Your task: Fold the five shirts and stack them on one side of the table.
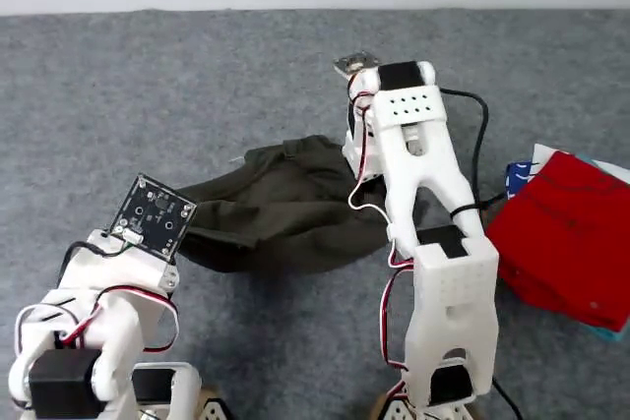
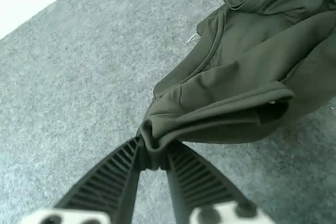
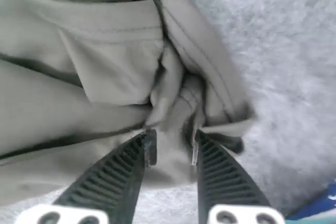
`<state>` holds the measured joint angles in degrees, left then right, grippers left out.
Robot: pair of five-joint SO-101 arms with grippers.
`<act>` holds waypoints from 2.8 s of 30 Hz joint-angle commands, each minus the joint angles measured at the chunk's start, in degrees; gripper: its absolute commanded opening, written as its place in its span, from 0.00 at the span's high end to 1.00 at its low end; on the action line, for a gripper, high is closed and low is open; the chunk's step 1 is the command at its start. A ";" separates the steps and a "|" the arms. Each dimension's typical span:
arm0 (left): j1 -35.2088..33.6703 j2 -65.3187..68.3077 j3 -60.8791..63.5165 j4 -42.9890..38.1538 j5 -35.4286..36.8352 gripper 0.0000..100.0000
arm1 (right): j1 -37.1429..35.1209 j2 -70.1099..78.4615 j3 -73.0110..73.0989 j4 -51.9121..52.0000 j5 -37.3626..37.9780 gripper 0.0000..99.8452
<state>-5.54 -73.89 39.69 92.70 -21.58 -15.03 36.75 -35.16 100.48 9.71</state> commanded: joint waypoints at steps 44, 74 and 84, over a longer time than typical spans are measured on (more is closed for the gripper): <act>-0.18 -0.26 -1.36 -2.90 0.09 0.99 | 10.68 -25.36 -5.71 -0.22 9.85 0.99; -10.64 -0.18 -4.79 -3.87 -0.26 0.99 | 0.57 -18.51 10.99 2.51 9.58 0.87; -10.64 -0.18 -1.98 -4.13 -0.26 0.99 | -2.95 -18.51 21.01 2.15 12.92 0.85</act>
<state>-15.91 -73.89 38.02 89.10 -21.58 -17.49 20.57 -13.98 100.66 22.20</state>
